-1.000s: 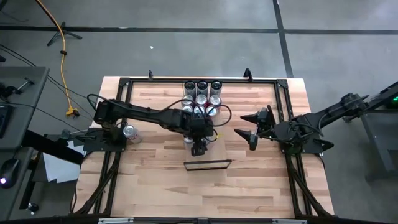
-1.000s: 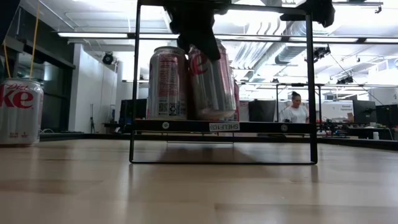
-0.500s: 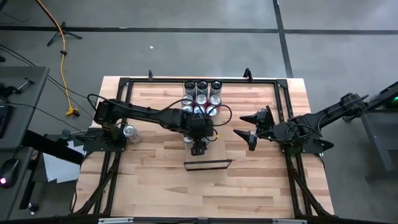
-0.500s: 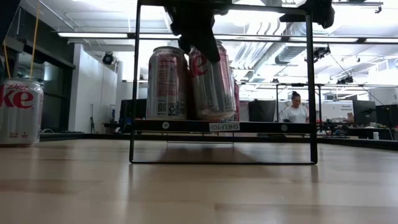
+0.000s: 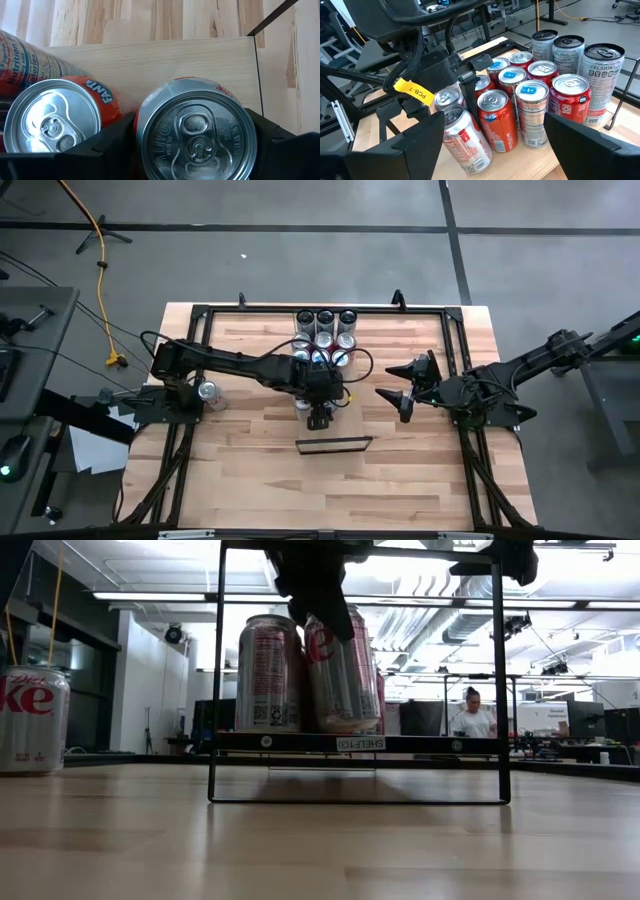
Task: Place canned beverage on shelf
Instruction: Put the right red/silver soda can on the shelf aligned with the other red/silver soda cans
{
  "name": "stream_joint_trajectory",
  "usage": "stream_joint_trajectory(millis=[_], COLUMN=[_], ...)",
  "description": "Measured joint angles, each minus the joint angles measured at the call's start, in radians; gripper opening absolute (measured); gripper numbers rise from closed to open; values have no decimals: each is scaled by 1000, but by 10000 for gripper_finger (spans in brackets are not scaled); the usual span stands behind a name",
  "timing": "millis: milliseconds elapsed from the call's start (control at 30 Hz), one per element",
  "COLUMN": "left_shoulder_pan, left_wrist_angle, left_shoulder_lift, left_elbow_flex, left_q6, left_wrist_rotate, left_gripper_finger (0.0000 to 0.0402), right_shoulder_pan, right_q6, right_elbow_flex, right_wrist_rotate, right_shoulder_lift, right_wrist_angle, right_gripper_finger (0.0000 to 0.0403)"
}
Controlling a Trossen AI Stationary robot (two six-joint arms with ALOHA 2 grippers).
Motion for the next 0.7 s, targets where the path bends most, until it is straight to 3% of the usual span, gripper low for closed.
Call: stream_joint_trajectory(millis=[233, 700], left_shoulder_pan=[6, 12], left_wrist_angle=[0, 5], left_shoulder_lift=[0, 0], left_elbow_flex=[0, 0], left_q6=[0, 19], left_wrist_rotate=[0, -2], left_gripper_finger=[245, 302], right_shoulder_pan=[0, 0], right_q6=[0, 0], right_elbow_flex=[0, 0], right_wrist_rotate=[-3, -3], right_shoulder_lift=[0, 0], right_wrist_angle=[0, -5], right_gripper_finger=[326, 326])
